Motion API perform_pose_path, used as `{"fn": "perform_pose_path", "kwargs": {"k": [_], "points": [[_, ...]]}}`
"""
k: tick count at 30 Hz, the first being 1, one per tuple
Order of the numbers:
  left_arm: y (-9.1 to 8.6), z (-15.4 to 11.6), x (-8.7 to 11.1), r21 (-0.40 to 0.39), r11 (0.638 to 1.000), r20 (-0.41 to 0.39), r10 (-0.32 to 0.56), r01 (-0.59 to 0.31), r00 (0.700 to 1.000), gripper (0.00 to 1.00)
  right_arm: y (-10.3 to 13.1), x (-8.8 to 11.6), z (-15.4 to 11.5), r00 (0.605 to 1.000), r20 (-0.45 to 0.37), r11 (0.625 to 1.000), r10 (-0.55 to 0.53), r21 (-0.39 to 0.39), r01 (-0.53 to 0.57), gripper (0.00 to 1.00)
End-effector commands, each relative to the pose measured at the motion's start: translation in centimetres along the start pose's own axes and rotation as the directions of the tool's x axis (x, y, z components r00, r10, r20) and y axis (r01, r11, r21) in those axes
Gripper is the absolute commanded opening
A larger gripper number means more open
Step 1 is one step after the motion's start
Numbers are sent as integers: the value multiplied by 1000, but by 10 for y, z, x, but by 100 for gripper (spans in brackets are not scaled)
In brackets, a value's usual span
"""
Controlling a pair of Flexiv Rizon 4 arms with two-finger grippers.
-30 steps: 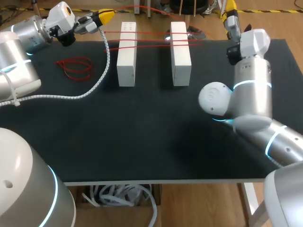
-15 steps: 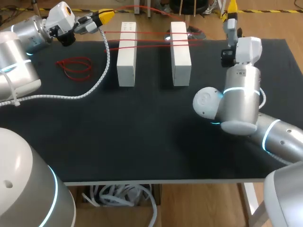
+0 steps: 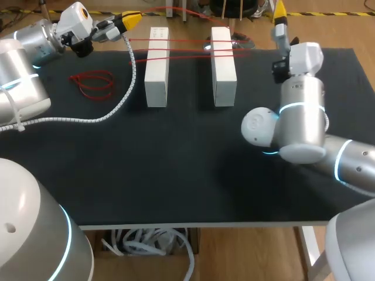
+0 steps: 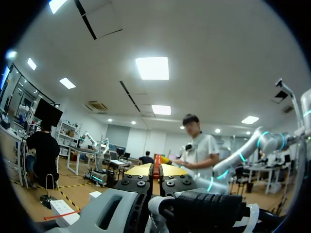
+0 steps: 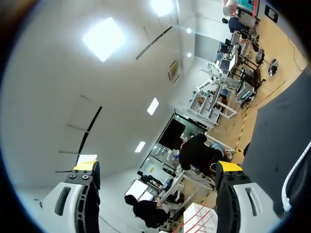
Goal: Grab the tape and strap the tape.
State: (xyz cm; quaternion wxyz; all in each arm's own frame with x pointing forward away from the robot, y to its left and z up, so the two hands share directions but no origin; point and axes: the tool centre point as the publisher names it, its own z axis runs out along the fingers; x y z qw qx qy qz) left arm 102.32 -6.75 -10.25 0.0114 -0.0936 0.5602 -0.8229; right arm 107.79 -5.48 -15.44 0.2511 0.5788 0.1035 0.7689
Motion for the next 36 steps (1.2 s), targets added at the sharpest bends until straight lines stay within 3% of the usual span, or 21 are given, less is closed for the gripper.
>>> {"fn": "perform_pose_path", "kwargs": {"k": [1, 9, 15, 16, 17, 21, 26, 27, 32, 36], "points": [[0, 0, 0, 1, 1000, 1, 1, -1, 1000, 0, 2, 2, 0, 1000, 5, 1000, 0, 5, 0, 100], [0, 0, 0, 1, 1000, 1, 1, -1, 1000, 0, 2, 2, 0, 1000, 5, 1000, 0, 5, 0, 100], [0, 0, 0, 1, 1000, 1, 1, -1, 1000, 0, -3, 20, -12, 988, -3, 986, 157, -55, -157, 100], [0, 0, 0, 1, 1000, 1, 1, -1, 1000, 0, -4, 24, -13, 967, 8, 965, 253, -81, -251, 100], [0, 0, 0, 1, 1000, 1, 1, -1, 1000, 0, -4, 26, -14, 971, 14, 969, 239, -68, -238, 100], [0, 0, 0, 1, 1000, 1, 1, -1, 1000, 0, -5, 36, -20, 924, 52, 920, 378, -136, -368, 100], [0, 0, 0, 1, 1000, 1, 1, -1, 1000, 0, -4, 42, -28, 842, 64, 832, 536, -210, -513, 100], [0, 0, 0, 1, 1000, 1, 1, -1, 1000, 0, -4, 42, -30, 845, 65, 835, 531, -207, -510, 100], [0, 0, 0, 1, 1000, 1, 1, -1, 1000, 0, -12, 35, -44, 775, 122, 773, 620, -263, -577, 100], [0, 0, 0, 1, 1000, 1, 1, -1, 1000, 0, -18, 28, -53, 748, 163, 757, 643, -283, -589, 100]]}}
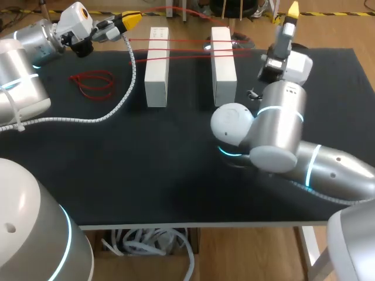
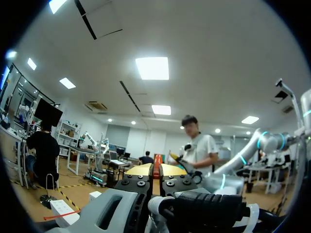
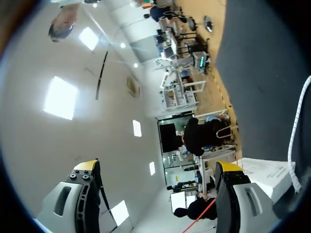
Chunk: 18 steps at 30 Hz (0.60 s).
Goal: Grab the tape and strap the tape.
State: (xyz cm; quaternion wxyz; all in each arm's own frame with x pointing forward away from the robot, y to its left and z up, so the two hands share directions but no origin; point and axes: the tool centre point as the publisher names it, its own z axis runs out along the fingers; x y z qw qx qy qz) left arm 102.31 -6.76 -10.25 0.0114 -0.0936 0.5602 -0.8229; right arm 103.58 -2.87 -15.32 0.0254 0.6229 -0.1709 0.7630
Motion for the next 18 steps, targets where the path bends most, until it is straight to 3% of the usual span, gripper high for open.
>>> {"fn": "perform_pose_path", "kwargs": {"k": [1, 11, 18], "points": [[0, 0, 0, 1, 1000, 1, 1, -1, 1000, 0, -7, -4, -13, 998, 59, 995, 1, -102, 5, 100], [0, 0, 0, 1, 1000, 1, 1, -1, 1000, 0, -8, -4, -20, 995, 87, 992, 41, -120, -31, 100], [0, 0, 0, 1, 1000, 1, 1, -1, 1000, 0, -11, -18, -20, 992, 121, 993, 42, -112, -28, 100]]}}
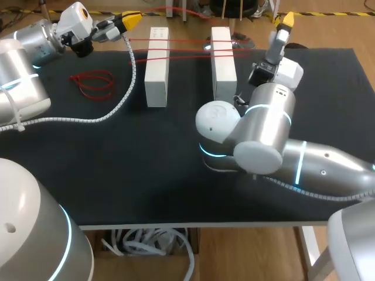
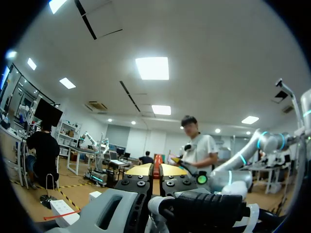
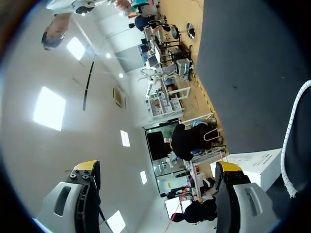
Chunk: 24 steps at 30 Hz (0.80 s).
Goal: Grab the tape and strap the tape.
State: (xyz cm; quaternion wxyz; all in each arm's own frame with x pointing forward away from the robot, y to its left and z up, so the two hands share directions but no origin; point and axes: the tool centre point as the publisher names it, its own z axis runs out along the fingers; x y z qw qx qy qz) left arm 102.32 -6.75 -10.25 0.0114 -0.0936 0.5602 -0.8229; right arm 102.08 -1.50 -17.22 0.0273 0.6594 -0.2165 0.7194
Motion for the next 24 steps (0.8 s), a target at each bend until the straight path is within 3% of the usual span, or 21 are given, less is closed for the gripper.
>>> {"fn": "perform_pose_path", "kwargs": {"k": [1, 24], "points": [[0, 0, 0, 1, 1000, 1, 1, -1, 1000, 0, -7, -2, 2, 1000, 14, 1000, -3, -20, 3, 100], [0, 0, 0, 1, 1000, 1, 1, -1, 1000, 0, -26, 4, 11, 1000, -18, 999, 5, 54, -4, 100]]}}
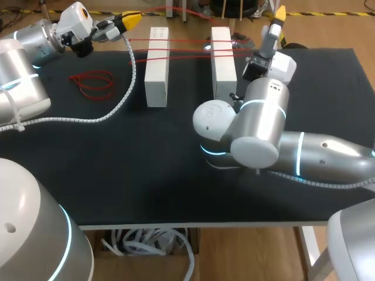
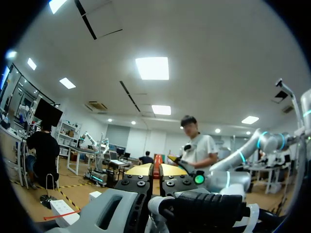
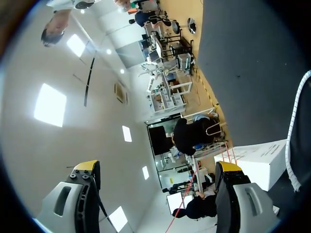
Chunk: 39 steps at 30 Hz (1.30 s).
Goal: Grab the tape and strap the tape.
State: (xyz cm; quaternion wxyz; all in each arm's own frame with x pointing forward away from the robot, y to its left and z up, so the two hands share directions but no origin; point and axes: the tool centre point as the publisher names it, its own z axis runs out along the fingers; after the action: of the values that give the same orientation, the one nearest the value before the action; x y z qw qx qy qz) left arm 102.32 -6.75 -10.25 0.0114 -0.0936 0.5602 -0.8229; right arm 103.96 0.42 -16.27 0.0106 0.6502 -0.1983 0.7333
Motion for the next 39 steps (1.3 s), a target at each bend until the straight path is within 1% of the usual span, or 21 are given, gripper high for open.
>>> {"fn": "perform_pose_path", "kwargs": {"k": [1, 13, 14, 15, 16, 17, 18, 19, 20, 21, 23, 24, 25, 26, 27, 28, 32, 33, 34, 35, 39], "points": [[0, 0, 0, 1, 1000, 1, 1, -1, 1000, 0, 0, 1, 0, 1000, 7, 1000, 1, -1, -1, 100], [0, 0, 0, 1, 1000, 1, 1, -1, 1000, 0, 2, 3, 0, 999, -16, 1000, -31, 1, 31, 100], [0, 0, 0, 1, 1000, 1, 1, -1, 1000, 0, 2, 3, 0, 999, -18, 999, -33, 1, 33, 88], [0, 0, 0, 1, 1000, 1, 1, -1, 1000, 0, 2, 3, 0, 999, -19, 999, -38, 0, 38, 49], [0, 0, 0, 1, 1000, 1, 1, -1, 1000, 0, 2, 3, -1, 999, -20, 999, -40, 3, 40, 46], [0, 0, 0, 1, 1000, 1, 1, -1, 1000, 0, 2, 4, -1, 999, -23, 999, -43, 7, 43, 49], [0, 0, 0, 1, 1000, 1, 1, -1, 1000, 0, 1, 4, -1, 999, -22, 999, -44, 9, 44, 59], [0, 0, 0, 1, 1000, 1, 1, -1, 1000, 0, 1, 4, -2, 999, -21, 999, -44, 10, 44, 78], [0, 0, 0, 1, 1000, 1, 1, -1, 1000, 0, 0, 4, -3, 999, -21, 999, -44, 14, 45, 82], [0, 0, 0, 1, 1000, 1, 1, -1, 1000, 0, 0, 4, -4, 999, -18, 999, -46, 17, 46, 79], [0, 0, 0, 1, 1000, 1, 1, -1, 1000, 0, -1, 3, -6, 999, -14, 999, -47, 24, 47, 81], [0, 0, 0, 1, 1000, 1, 1, -1, 1000, 0, -2, 2, -7, 999, -12, 999, -48, 25, 48, 86], [0, 0, 0, 1, 1000, 1, 1, -1, 1000, 0, -2, 2, -8, 999, -11, 999, -48, 25, 48, 76], [0, 0, 0, 1, 1000, 1, 1, -1, 1000, 0, -3, 1, -9, 999, -10, 998, -48, 30, 49, 51], [0, 0, 0, 1, 1000, 1, 1, -1, 1000, 0, -4, 1, -10, 999, -7, 998, -49, 33, 49, 49], [0, 0, 0, 1, 1000, 1, 1, -1, 1000, 0, -4, 1, -11, 999, -8, 998, -49, 37, 49, 50], [0, 0, 0, 1, 1000, 1, 1, -1, 1000, 0, -7, -1, -15, 999, -4, 998, -51, 45, 51, 68], [0, 0, 0, 1, 1000, 1, 1, -1, 1000, 0, -7, -1, -15, 999, -3, 998, -50, 48, 50, 63], [0, 0, 0, 1, 1000, 1, 1, -1, 1000, 0, -8, -1, -16, 999, -3, 998, -50, 49, 50, 48], [0, 0, 0, 1, 1000, 1, 1, -1, 1000, 0, -8, -1, -16, 999, -4, 997, -49, 51, 50, 42], [0, 0, 0, 1, 1000, 1, 1, -1, 1000, 0, -9, -1, -17, 999, -6, 997, -54, 57, 54, 47]]}}
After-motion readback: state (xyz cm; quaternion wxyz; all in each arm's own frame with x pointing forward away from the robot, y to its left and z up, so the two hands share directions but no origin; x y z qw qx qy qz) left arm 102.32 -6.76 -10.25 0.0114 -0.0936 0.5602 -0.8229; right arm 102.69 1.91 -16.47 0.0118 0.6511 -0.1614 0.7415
